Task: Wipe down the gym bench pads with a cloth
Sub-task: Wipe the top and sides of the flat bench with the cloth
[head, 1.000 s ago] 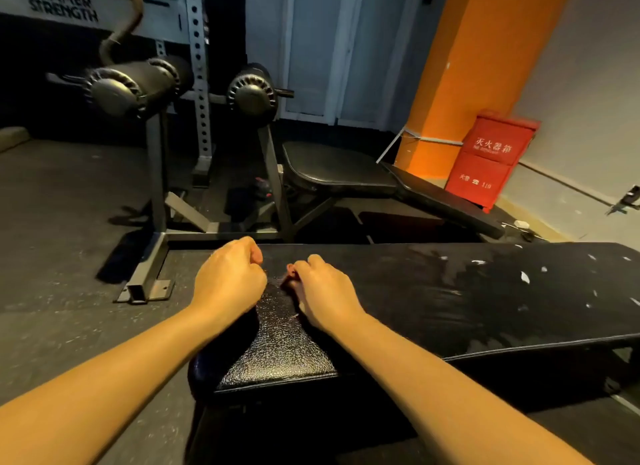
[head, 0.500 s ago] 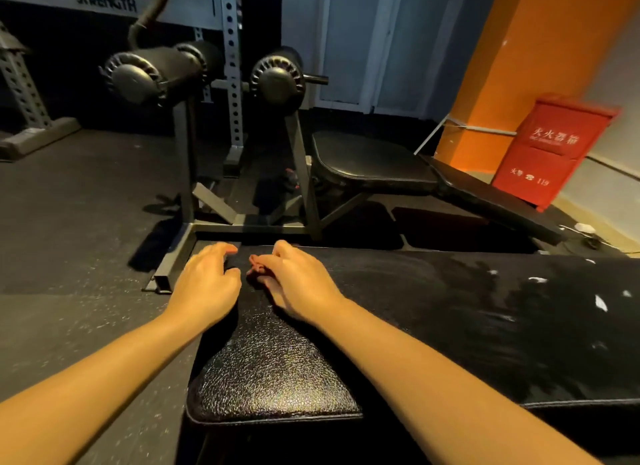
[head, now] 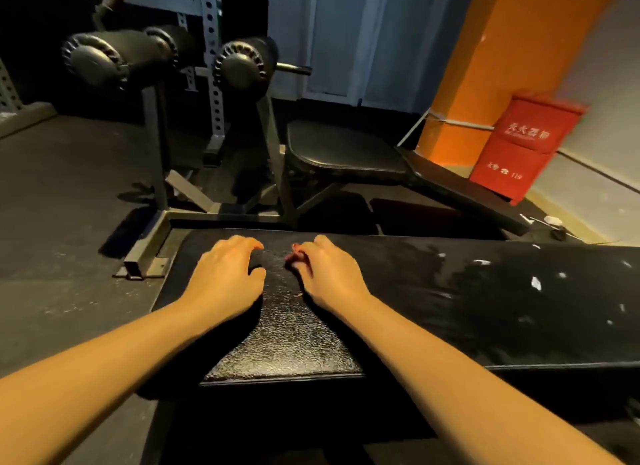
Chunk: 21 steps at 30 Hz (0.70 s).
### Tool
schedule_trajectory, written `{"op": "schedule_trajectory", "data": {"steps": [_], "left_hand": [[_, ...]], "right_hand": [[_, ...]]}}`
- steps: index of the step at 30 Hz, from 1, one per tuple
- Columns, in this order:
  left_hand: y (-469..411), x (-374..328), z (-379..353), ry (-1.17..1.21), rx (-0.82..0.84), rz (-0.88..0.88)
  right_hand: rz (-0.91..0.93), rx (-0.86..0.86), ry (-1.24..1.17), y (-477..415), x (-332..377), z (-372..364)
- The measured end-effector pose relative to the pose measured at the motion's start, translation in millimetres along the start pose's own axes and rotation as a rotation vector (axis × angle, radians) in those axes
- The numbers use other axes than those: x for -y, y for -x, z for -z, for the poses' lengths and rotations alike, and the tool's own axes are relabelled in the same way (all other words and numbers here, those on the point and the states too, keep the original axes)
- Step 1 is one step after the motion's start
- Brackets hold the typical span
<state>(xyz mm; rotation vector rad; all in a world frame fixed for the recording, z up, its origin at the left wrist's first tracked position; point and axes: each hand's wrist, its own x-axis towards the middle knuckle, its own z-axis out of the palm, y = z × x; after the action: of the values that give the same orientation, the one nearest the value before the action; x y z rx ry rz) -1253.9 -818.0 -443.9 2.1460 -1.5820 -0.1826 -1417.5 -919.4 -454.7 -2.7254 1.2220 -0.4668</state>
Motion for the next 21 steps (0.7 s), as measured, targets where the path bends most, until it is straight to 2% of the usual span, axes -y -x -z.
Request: {"op": "schedule_trajectory", "data": {"steps": [2, 5, 8, 10, 12, 14, 16, 18, 21], "left_hand": [[4.1, -32.4, -12.6, -0.033, 0.076, -0.109], [11.8, -73.7, -32.3, -0.123, 0.144, -0.265], [11.7, -91.9, -48.0, -0.172, 0.175, -0.328], [6.9, -100.6, -57.1, -0.165, 0.202, -0.316], [0.3, -110.9, -64.4, -0.141, 0.204, -0.291], [-7.5, -121.9, -71.0, -0.131, 0.191, -0.265], [-16.1, -130.0, -77.1, -0.117, 0.178, -0.241], [-22.5, -133.2, -83.2, -0.131, 0.190, -0.246], [-31.9, -132.0, -96.6, -0.168, 0.191, -0.267]], "right_hand": [[-0.168, -0.043, 0.096, 29.3, -68.1, 23.4], [-0.523, -0.118, 0.227, 68.7, -178.5, 68.8], [-0.775, -0.175, 0.263, 92.4, -229.5, 91.5], [-0.752, -0.205, 0.250, 86.3, -208.4, 82.0], [-0.535, -0.151, 0.142, 67.0, -158.2, 60.4], [-0.256, -0.016, 0.088, 58.6, -112.2, 42.7], [-0.102, 0.024, 0.087, 49.9, -124.2, 47.9], [-0.193, -0.037, 0.174, 46.3, -189.3, 63.5], [-0.571, -0.137, 0.302, 55.8, -308.8, 93.1]]}}
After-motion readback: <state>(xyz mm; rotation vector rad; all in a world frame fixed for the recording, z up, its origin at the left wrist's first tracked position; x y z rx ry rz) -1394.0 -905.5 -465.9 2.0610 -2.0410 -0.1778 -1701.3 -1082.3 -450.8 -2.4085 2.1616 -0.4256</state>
